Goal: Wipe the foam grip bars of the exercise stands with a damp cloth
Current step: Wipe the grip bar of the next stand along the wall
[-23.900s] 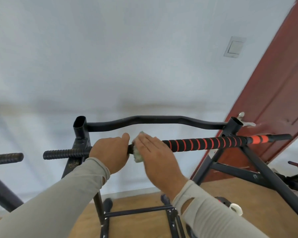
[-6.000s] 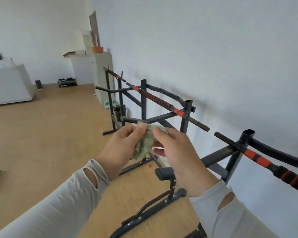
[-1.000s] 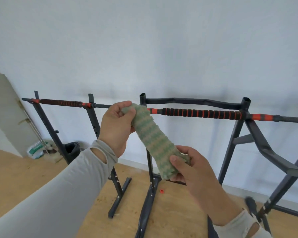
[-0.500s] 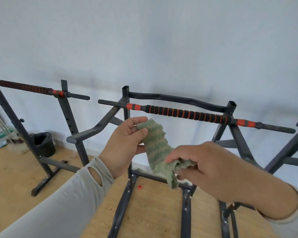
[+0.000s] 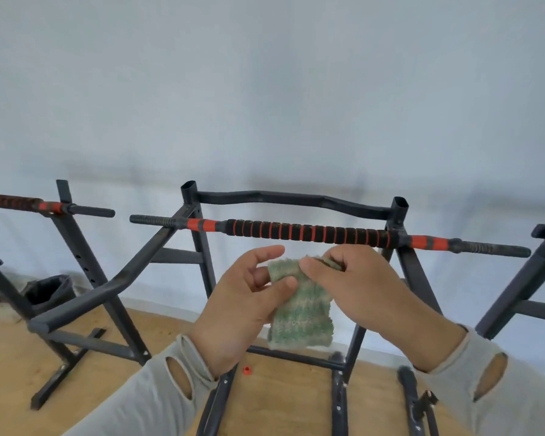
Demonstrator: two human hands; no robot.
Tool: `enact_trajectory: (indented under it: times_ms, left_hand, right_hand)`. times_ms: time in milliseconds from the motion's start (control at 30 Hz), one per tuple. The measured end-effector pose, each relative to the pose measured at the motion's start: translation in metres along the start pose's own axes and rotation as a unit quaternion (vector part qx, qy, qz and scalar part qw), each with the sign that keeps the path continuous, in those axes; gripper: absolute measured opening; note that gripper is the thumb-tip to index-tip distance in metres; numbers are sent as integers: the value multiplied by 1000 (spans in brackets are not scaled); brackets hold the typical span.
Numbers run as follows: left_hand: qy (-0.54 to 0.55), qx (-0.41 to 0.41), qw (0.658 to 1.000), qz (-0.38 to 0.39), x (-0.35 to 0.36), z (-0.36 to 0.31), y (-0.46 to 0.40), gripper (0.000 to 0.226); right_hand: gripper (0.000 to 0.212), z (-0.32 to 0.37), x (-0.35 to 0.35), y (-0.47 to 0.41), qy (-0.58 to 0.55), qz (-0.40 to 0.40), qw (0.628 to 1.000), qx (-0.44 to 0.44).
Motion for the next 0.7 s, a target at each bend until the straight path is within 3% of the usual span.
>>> enact_trajectory:
  times_ms: [67, 133, 200, 267, 333, 433, 567, 700]
  left_hand:
    - [14, -8, 999, -33, 8, 5, -10, 38]
    - [61, -40, 995, -61, 17, 15, -23, 32]
    - [109, -91, 988, -68, 30, 27, -35, 30]
    - [126, -136, 982, -25, 53, 35, -47, 38]
    - [122, -167, 978, 12, 74, 39, -57, 41]
    - [70, -203, 975, 50, 97, 49, -70, 26]
    - [-43, -239, 963, 115, 119, 68, -88, 21]
    - [-86, -241, 950, 180, 141, 69, -112, 22]
  right_hand:
    - [22, -15, -14, 7, 28, -32, 999, -9]
    - [29, -3, -35, 24, 88, -96, 984, -118]
    - [42, 16, -36, 42, 160, -72, 957, -232]
    - [60, 14, -24, 49, 268, -17, 919, -287]
    - [57, 0, -27, 44, 308, -13, 906, -288]
    - [36, -25, -55, 37, 239, -52, 942, -229]
    - [21, -82, -80, 30, 54, -39, 998, 14]
    - [27, -121, -91, 19, -53, -48, 987, 141]
Point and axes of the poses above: each hand's wrist, its own y-axis away from the middle knuckle, its own x-axis out of the palm, z = x × y, the point moved 10 cm from there along -y, towards the middle knuckle, and after that the axes turned 5 degrees about -x, right-handed, at the moved point
